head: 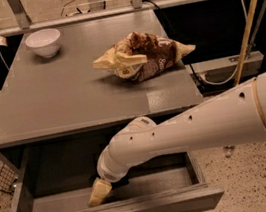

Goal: Pick rxbar blueberry from top drawer and place on counter

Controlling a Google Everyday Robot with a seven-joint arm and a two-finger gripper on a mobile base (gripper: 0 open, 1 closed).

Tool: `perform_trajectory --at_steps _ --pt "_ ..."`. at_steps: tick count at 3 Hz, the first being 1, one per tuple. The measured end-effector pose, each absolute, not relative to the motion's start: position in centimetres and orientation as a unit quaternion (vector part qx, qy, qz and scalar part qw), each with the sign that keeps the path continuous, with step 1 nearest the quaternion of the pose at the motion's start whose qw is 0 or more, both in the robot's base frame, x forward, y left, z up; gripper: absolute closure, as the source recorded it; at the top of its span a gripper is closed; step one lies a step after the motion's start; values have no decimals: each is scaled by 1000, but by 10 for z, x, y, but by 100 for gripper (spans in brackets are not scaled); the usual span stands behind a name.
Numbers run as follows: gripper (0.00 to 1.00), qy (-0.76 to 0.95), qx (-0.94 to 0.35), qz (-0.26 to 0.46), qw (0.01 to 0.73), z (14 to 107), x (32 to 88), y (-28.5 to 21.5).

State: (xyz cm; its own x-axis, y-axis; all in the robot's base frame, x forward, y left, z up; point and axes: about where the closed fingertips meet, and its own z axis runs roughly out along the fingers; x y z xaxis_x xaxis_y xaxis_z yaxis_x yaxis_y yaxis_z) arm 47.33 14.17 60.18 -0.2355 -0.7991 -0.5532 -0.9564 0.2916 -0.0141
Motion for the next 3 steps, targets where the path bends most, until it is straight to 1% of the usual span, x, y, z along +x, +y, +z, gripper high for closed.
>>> perform_trajectory --at_steps 1,2,3 --pt "0 774 -567 159 233 594 478 138" --pt "13 777 -564 157 230 587 481 136" --pt "37 779 -564 155 226 582 483 132"
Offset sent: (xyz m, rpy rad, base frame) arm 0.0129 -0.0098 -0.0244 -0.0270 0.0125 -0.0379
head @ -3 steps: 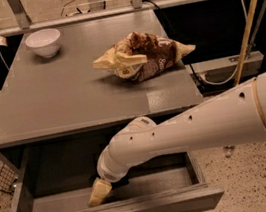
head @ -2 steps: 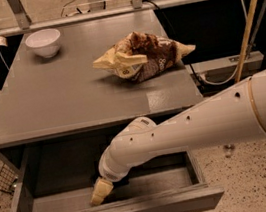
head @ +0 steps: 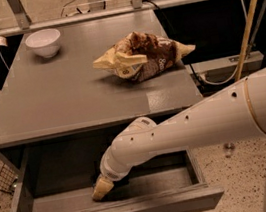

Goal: Pick rxbar blueberry from top drawer and place on counter

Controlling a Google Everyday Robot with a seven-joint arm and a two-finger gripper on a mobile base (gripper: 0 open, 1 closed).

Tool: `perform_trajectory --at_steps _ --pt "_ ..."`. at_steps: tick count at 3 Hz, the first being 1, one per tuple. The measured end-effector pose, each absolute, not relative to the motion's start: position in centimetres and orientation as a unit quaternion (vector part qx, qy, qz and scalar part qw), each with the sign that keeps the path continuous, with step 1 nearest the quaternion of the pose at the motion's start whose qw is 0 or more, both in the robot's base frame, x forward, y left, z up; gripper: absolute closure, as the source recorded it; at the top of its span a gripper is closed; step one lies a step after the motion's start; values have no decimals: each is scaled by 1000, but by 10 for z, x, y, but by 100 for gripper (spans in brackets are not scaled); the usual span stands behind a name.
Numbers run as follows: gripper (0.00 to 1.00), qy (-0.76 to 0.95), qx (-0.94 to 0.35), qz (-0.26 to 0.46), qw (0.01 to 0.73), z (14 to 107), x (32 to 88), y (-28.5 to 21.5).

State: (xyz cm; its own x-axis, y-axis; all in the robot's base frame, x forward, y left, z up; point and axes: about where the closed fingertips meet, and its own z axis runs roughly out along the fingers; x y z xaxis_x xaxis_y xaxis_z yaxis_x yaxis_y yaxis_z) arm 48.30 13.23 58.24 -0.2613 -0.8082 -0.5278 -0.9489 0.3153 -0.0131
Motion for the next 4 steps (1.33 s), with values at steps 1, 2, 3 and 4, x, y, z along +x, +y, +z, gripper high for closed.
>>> perform_trajectory --at_steps 1,2,3,4 --pt "59 779 -564 155 226 586 483 132" --pt "83 779 -564 155 226 593 483 132" --pt "100 779 -564 155 226 595 483 132" --pt "100 774 -572 139 235 603 494 120"
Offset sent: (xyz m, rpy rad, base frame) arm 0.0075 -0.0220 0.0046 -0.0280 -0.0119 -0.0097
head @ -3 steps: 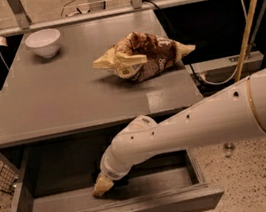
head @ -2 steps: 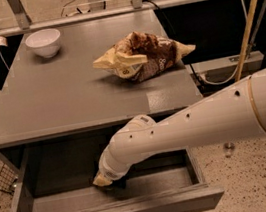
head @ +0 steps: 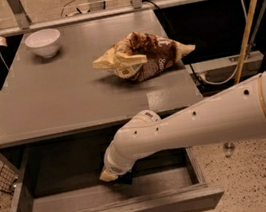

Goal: Pick rxbar blueberry from top drawer and place on counter

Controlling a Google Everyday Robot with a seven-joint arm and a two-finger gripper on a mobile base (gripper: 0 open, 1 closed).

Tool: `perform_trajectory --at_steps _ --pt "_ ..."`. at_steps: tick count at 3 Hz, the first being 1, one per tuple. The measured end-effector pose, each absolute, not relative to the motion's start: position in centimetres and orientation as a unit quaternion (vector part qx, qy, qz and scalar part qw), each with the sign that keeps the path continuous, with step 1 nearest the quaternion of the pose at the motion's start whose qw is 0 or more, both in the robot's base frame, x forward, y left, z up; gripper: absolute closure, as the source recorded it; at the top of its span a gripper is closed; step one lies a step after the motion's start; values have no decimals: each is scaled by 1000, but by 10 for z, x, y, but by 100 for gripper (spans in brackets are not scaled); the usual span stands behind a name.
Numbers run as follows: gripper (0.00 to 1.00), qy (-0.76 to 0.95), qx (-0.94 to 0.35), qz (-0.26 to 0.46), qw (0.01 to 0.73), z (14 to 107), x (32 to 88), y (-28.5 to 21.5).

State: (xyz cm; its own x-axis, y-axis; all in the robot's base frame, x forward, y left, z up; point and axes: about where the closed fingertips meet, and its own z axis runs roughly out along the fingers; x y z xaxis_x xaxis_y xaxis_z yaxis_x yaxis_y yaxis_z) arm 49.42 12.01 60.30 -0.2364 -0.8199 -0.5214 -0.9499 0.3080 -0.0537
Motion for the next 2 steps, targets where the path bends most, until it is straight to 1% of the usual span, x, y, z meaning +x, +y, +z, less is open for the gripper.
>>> perform_trajectory --at_steps 1,2 --pt "100 770 -578 112 246 622 500 104" --pt "100 772 -575 105 249 628 496 98"
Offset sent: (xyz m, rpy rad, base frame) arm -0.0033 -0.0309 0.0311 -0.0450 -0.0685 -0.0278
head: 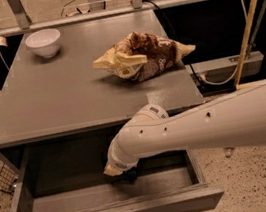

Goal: Pick rxbar blueberry from top drawer and place on counter

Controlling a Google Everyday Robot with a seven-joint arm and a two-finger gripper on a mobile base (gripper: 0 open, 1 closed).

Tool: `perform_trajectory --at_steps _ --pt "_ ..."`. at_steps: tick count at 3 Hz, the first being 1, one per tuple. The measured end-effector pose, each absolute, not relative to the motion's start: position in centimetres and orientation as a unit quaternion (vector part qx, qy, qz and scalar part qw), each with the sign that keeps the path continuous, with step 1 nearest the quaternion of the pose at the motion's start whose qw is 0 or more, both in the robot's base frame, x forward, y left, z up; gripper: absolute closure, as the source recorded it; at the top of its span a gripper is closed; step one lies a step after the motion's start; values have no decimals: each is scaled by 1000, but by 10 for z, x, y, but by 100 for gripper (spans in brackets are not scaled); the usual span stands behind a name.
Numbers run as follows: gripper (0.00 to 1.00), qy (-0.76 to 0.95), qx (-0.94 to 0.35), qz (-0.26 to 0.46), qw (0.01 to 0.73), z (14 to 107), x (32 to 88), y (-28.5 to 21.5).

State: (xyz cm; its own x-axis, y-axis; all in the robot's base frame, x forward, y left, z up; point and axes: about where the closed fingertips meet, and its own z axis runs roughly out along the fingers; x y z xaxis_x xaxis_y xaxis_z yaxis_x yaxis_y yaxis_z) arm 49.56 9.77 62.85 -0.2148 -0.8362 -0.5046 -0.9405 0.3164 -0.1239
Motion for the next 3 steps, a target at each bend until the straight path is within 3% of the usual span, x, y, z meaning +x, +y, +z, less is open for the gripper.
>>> perform_trajectory --at_steps 3 --pt "100 802 -551 31 229 669 465 43"
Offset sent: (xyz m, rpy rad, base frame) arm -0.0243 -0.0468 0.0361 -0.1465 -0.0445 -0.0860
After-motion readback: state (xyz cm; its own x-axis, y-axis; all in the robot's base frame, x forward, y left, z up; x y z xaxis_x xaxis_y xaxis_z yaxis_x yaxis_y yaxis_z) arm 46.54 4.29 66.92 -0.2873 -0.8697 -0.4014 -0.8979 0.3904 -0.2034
